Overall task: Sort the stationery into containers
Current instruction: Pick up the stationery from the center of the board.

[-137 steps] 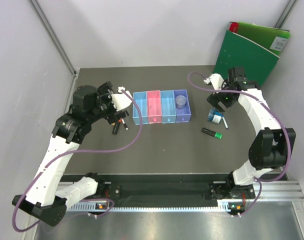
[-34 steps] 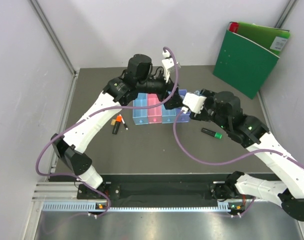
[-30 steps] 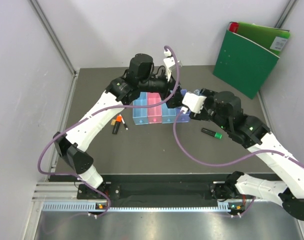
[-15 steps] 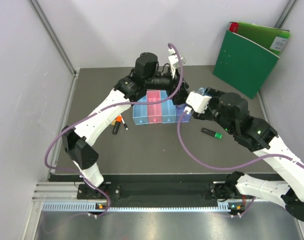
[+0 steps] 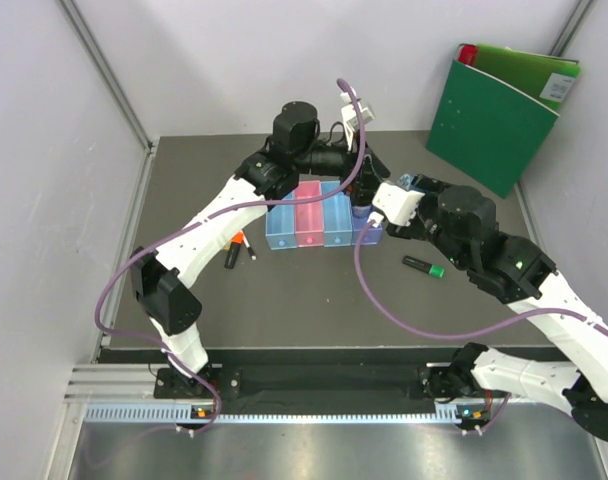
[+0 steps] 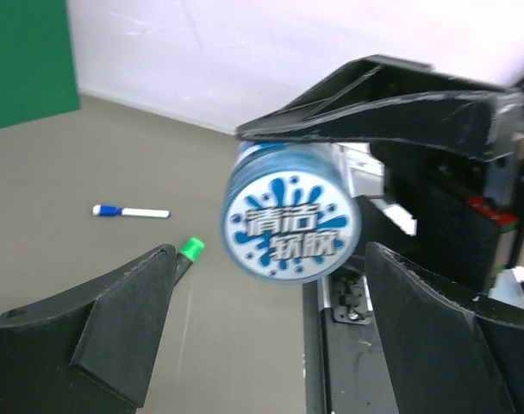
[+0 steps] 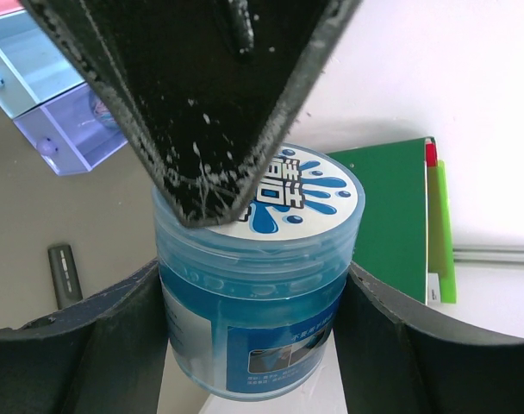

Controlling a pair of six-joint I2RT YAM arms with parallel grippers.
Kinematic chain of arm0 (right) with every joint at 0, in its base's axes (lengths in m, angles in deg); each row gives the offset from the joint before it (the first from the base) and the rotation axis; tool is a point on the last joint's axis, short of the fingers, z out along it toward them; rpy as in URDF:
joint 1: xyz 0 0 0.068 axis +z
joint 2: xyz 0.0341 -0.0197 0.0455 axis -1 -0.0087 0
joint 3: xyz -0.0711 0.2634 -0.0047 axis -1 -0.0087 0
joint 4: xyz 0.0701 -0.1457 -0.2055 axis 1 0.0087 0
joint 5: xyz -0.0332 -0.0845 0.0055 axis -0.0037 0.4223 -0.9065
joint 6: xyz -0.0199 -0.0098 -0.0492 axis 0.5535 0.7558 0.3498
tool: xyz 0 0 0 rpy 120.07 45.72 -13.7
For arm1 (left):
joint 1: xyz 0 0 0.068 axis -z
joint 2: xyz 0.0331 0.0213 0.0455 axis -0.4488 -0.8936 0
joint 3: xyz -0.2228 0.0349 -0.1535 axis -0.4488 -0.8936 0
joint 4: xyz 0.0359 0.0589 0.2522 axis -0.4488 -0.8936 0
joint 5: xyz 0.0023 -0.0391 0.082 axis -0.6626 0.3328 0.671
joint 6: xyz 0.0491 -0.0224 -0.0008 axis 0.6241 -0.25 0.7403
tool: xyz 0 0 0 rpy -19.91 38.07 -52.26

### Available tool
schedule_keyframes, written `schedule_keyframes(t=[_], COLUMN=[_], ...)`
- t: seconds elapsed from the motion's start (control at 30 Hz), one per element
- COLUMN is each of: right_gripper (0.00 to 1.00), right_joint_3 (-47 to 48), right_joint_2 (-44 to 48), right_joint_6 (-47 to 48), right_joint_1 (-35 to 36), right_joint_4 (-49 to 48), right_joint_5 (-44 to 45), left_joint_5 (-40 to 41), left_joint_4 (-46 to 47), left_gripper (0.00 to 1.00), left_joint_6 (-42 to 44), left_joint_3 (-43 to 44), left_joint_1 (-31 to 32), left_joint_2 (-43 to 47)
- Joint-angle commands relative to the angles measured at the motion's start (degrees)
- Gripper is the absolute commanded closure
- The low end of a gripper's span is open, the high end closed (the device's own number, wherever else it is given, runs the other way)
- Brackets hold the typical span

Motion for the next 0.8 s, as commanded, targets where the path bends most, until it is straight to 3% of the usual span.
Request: schedule_keyframes(t=[0.0,0.53,0.67,0.7,0.77], right_gripper=[0.99,0.99,0.98,0.96,0.86], right_joint_3=[2.04,1.16,0.46,0.2,-0.07], right_joint_2=[0.75,1.63,1.9,2.16,2.33], right_joint_6=[0.29,0.73,0.65,0.56,0.56], right_joint_1=[1.35,1.96,1.96,2.05,1.96], right_joint_4=[-5.56,-7.32,-7.5,-7.5,-7.5], right_joint_5=[2.28,3.43,3.25,3.34,3.25], left_joint_5=[-4.23,-1.95,-1.25,-1.07,-0.55], left_joint_4=[5.88,3.6,3.33,3.16,2.81], left_gripper=[0.06,0.08,0.2,0.28,0.34], left_joint_6=[-2.3,0.68,0.86,1.03,1.38], left_joint_3=[3.09,3.97,4.24,4.24,4.24], left_joint_1=[0.93,4.44,4.71,4.79,4.97], left_joint_2=[-0.65,-2.24,-2.33,-2.33,-2.33])
